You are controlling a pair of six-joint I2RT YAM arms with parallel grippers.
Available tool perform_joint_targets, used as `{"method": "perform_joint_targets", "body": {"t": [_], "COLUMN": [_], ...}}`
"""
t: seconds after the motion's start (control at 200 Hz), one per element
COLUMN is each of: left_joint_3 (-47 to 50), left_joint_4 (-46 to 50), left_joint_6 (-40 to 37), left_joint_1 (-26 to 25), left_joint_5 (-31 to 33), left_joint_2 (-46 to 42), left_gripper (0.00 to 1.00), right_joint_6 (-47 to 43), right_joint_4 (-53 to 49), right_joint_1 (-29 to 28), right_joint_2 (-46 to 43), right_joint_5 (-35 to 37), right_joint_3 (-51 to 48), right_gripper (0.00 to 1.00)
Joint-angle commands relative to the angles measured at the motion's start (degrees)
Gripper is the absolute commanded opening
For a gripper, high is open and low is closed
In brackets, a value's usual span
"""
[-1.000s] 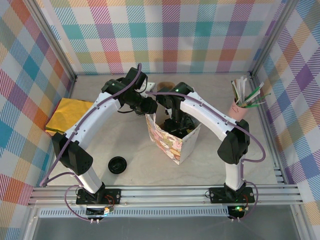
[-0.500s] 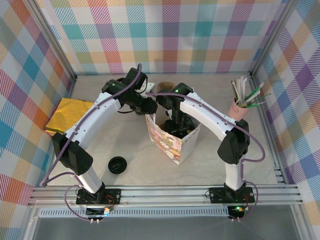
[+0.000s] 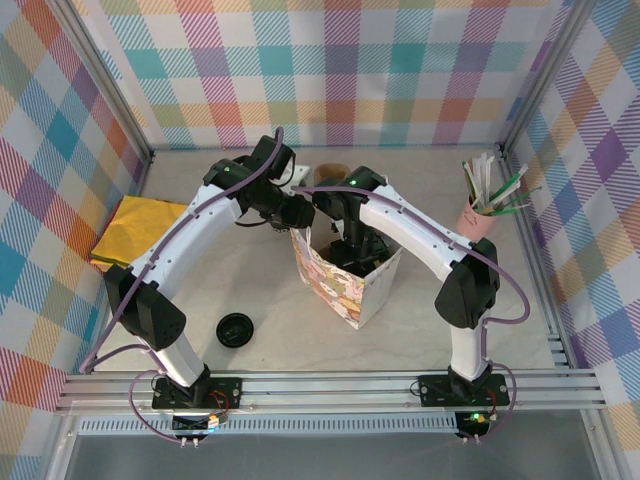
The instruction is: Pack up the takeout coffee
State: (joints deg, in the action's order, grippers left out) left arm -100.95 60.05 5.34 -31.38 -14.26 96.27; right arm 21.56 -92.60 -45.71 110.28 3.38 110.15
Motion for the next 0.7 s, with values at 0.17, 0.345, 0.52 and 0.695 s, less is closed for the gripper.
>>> {"method": "perform_joint_targets", "body": {"t": [0.17,0.345,0.52,0.695], "left_joint_3": [0.9,0.9,1.0,1.0], "left_joint_4": [1.1,1.2,1.1,1.0], "left_joint_6": [0.8,0.8,0.7,0.7], "left_joint_1": [-0.5,-0.5,-0.5,-0.5], "left_joint_5": [0.4,0.4,0.4,0.4], "left_joint_2": [-2.0,-1.9,-2.0,-2.0], "left_gripper": [0.34,0.34,0.34,0.34], "right_joint_6": [-0.4,-0.1,0.1,0.1], "right_joint_4": [-6.9,-7.2,-7.4,-7.6], "right_joint_1": [-0.1,-0.1,-0.1,0.0], "right_joint_2": [-0.8,-0.9,-0.7,-0.6], "right_joint_5": [0.0,0.3,0.5,0.7], "right_joint_3": [-0.9,-1.1,-0.9,-0.8], "right_gripper": [0.71,0.71,0.71,0.71]}}
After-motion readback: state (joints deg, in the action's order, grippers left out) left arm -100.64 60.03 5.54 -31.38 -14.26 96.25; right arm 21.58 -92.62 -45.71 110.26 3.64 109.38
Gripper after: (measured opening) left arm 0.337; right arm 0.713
